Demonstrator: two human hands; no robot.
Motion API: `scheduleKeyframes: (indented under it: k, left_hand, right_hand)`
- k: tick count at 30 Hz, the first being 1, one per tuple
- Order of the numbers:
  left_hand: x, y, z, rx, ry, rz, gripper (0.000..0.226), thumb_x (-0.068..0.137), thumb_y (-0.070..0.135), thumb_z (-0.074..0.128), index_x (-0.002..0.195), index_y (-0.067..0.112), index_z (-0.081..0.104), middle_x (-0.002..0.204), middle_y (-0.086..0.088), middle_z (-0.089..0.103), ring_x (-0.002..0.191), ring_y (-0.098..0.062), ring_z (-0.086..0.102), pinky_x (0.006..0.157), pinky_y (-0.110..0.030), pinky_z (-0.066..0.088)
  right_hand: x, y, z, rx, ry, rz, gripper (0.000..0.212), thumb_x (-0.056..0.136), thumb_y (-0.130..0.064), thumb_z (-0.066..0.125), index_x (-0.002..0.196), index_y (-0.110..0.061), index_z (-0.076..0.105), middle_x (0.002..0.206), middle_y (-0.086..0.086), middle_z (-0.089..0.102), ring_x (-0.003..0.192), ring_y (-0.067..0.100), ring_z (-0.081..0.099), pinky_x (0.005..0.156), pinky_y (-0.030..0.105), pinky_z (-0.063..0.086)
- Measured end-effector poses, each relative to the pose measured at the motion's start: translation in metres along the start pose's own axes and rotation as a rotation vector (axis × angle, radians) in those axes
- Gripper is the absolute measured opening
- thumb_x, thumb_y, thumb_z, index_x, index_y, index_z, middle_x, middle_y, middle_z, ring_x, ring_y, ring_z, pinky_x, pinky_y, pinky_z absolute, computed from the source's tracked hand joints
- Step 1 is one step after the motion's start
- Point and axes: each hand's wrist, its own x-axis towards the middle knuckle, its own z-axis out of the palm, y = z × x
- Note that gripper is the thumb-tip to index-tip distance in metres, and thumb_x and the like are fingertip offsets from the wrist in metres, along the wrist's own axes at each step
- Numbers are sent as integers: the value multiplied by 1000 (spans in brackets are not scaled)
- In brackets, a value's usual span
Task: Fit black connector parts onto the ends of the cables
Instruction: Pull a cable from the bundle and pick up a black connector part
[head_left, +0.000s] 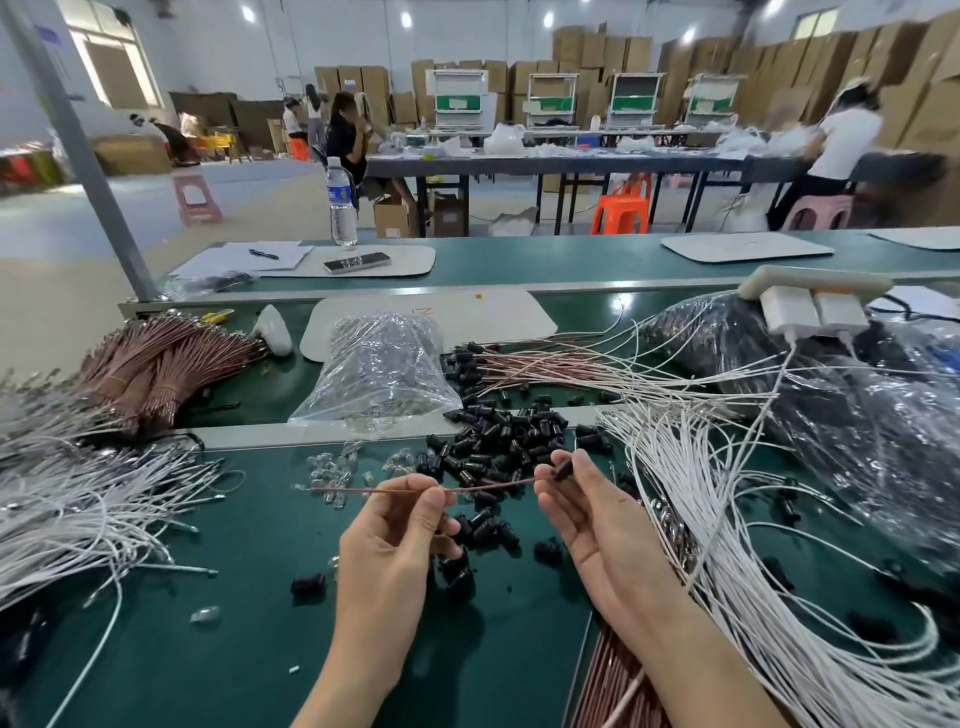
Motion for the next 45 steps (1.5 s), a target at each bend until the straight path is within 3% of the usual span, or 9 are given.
scheduleKeyframes:
  k: [7,15,23,29,35,45]
  left_hand:
    - [0,4,-2,0,24,3,25,84,26,70,99,7,68,88,-9,77,68,-19,68,55,-24,55]
    - [0,6,-3,15,-23,-9,23,84,24,70,99,8,69,96,-6,79,69,-19,71,56,-24,56]
    - [-1,7,-3,11,-70,14,21,83,21,69,98,6,69,95,-8,78,69,-19,70,57,-25,57]
    - [2,4,-4,4,-69,48,21,82,17,70,97,2,70,94,-11,78,68,-20,70,56,-25,56]
    - [1,5,-3,1,-69,53,6,81,21,72,87,20,74,92,-11,77,71,-22,71,58,-26,57]
    - [-4,9,-2,34,-95,58,4,83,23,72,85,26,74,96,-7,78,73,-20,71,60,-25,56]
  right_hand:
    - [-6,1,1,45,-10,-1,24,86,-23,67,91,-4,81,105,21,75,93,24,76,70,20,60]
    - [-9,5,5,65,-26,19,32,87,-25,65,106,0,65,109,22,74,94,26,76,71,22,60]
    - [-11,2,6,124,-15,58,51,81,-29,68,116,9,63,107,23,74,87,25,76,66,22,61]
    - [-11,1,5,176,-3,86,53,81,-30,69,114,11,64,109,27,73,87,27,77,64,23,61]
    - [-11,2,6,176,-9,105,53,83,-33,68,113,10,64,108,27,73,87,27,77,63,23,61]
    - [-16,3,1,209,-10,82,53,86,-34,65,116,11,62,111,26,73,91,27,77,63,22,61]
